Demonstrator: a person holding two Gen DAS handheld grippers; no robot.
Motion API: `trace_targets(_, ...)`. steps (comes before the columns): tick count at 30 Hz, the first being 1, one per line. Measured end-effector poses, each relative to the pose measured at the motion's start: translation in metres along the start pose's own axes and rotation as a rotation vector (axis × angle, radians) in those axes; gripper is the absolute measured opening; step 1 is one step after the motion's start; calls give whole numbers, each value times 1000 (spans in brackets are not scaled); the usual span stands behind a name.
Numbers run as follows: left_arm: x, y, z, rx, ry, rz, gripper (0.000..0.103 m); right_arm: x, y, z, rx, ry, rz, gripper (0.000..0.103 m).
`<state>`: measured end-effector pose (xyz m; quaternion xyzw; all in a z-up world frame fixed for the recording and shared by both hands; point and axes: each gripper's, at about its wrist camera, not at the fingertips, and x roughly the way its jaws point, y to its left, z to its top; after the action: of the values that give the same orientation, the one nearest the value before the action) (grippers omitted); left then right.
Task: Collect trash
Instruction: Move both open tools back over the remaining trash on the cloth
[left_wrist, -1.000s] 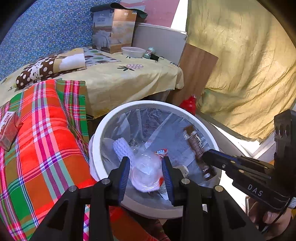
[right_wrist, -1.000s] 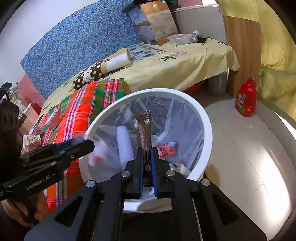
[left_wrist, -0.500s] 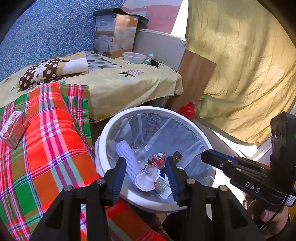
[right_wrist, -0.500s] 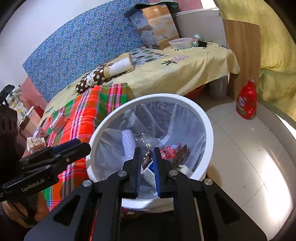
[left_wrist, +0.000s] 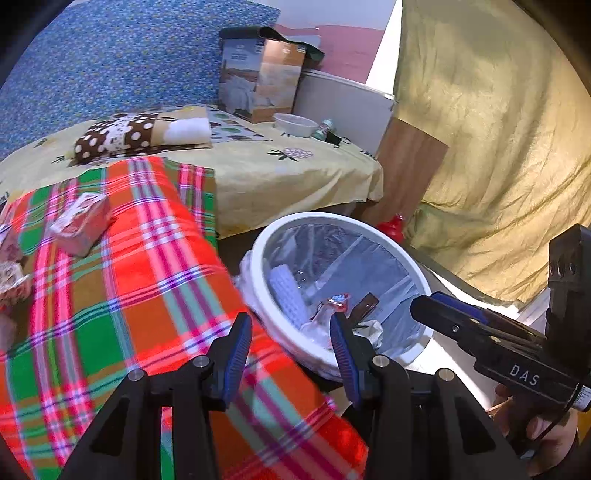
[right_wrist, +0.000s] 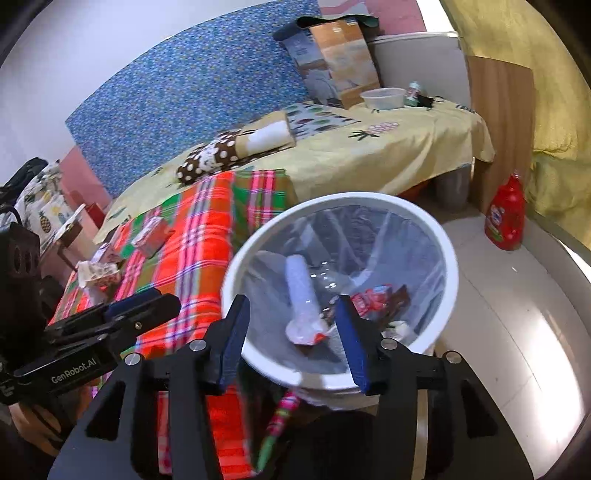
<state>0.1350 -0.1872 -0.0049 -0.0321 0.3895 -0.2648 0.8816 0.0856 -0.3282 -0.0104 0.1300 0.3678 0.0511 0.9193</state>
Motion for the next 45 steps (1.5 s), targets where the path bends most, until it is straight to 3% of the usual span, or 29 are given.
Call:
trace_targets(17, -55, 52, -30, -107, -50, 115, 44, 7, 56, -8, -113, 14, 125, 50)
trace_targets(45, -129, 186, -55, -311, -140, 348, 44, 56, 175, 1, -313, 111, 320, 50)
